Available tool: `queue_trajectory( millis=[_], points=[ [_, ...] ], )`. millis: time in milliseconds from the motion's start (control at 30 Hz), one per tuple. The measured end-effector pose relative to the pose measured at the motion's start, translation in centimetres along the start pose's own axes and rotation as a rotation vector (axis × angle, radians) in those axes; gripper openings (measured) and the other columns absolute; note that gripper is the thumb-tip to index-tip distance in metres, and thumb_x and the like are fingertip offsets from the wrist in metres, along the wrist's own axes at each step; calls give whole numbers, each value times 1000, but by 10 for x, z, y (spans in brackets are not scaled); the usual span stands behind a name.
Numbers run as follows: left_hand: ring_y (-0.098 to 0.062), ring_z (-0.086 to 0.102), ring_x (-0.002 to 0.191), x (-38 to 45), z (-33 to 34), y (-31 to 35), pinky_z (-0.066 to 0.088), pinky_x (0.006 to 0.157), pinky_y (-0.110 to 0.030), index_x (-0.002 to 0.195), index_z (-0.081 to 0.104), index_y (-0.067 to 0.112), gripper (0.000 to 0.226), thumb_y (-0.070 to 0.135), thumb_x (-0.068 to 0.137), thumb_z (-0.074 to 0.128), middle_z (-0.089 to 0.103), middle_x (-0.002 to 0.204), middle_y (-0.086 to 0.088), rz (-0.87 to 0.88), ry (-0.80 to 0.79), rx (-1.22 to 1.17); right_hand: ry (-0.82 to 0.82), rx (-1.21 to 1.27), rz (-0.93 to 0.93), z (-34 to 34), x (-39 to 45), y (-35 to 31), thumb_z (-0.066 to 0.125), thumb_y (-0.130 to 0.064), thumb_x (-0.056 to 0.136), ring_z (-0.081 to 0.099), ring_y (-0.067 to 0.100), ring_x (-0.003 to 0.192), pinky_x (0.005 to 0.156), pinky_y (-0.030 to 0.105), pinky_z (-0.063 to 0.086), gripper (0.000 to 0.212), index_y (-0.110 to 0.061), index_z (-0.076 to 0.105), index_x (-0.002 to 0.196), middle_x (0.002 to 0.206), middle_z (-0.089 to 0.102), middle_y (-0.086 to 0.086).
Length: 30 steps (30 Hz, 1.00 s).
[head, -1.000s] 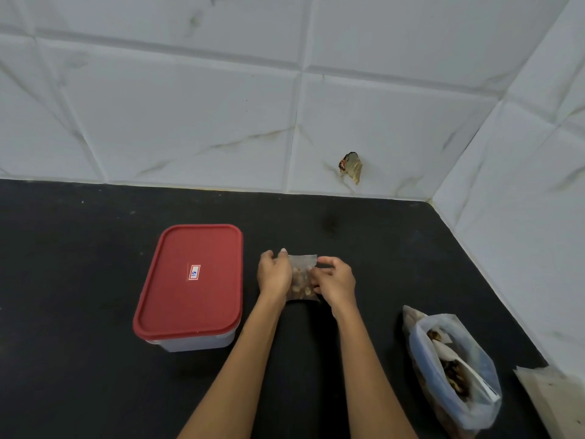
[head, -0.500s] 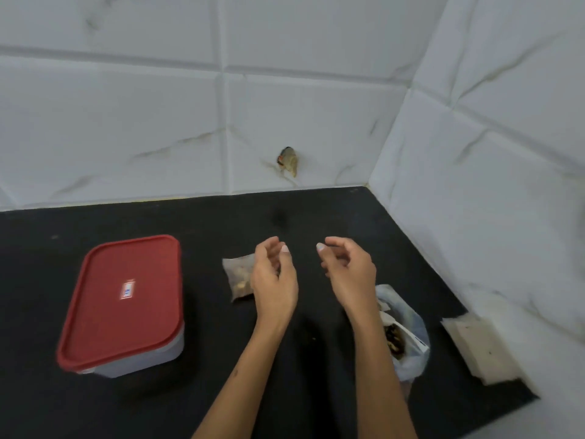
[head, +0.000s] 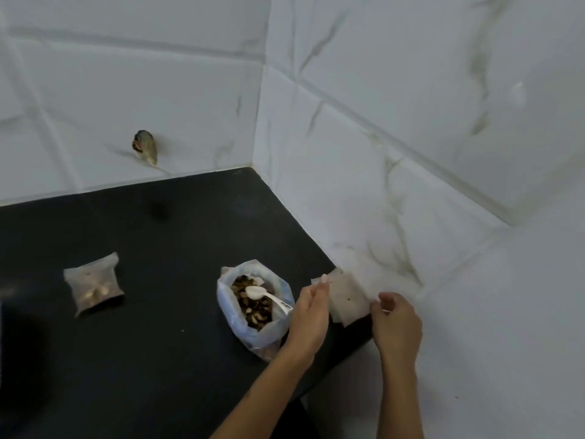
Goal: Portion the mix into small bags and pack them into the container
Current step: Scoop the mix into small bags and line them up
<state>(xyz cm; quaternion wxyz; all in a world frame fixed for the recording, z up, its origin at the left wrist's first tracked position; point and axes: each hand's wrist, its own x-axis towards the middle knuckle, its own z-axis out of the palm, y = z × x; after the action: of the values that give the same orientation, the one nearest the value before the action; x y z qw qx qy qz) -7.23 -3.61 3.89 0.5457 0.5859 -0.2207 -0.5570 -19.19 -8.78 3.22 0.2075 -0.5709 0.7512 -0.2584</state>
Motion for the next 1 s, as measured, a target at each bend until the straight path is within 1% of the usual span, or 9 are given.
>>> queue_trajectory(
  millis=[67,100,333,433,533,700,800,900,1000],
  points=[
    [9,41,79,1,13,-3,34,66,-12,125,44,22,38,48,100,32,45,94,18,-19,20,32,-48,-81,17,1,7,6,56,-25,92,56,29,111,87,31,42,35,-12,57,124,122,61,9],
    [11,40,78,3,18,-5,31,63,-10,129,44,21,42,48,100,30,45,94,18,-19,27,42,-66,-108,17,3,11,8,56,-26,91,55,29,111,86,31,43,36,-12,57,124,122,61,10],
    [-11,49,111,11,39,-19,38,96,-26,137,44,18,53,51,99,30,53,129,1,-40,64,30,-177,-184,17,21,29,21,61,-29,87,61,29,99,68,27,39,26,-10,69,103,105,67,10],
    [-19,53,114,16,40,-22,40,97,-29,134,47,12,55,51,99,31,56,124,-7,-53,84,11,-190,-174,11,22,31,21,61,-21,85,62,27,100,71,25,41,22,-13,71,104,105,68,8],
    [-28,53,120,20,40,-24,42,100,-36,133,49,6,61,53,98,32,54,130,-19,-61,116,19,-212,-139,-6,23,31,19,60,-15,84,65,26,92,65,22,38,20,-11,73,99,99,71,9],
    [-28,54,119,26,40,-27,44,102,-38,130,49,9,55,52,98,36,57,124,-16,-93,128,-34,-186,-128,28,30,28,20,63,-30,84,64,28,86,61,23,35,26,-7,71,93,91,70,12],
    [-18,58,100,31,40,-29,48,97,-35,111,50,16,39,51,97,38,58,100,0,-93,134,-69,-198,-170,22,35,24,20,61,-30,86,65,28,86,63,25,40,26,-9,72,93,90,70,10],
    [-16,55,82,33,38,-27,49,91,-37,87,51,20,34,51,96,41,55,86,-1,-94,131,-114,-149,-114,40,36,23,19,58,-20,87,64,27,91,72,29,47,19,-14,72,98,97,70,8],
    [-19,58,91,33,37,-24,50,93,-38,87,48,21,31,49,97,40,57,91,-1,-80,111,-140,-58,-105,27,30,22,16,54,-16,88,64,28,94,70,27,46,23,-16,73,101,101,70,8]
  ],
)
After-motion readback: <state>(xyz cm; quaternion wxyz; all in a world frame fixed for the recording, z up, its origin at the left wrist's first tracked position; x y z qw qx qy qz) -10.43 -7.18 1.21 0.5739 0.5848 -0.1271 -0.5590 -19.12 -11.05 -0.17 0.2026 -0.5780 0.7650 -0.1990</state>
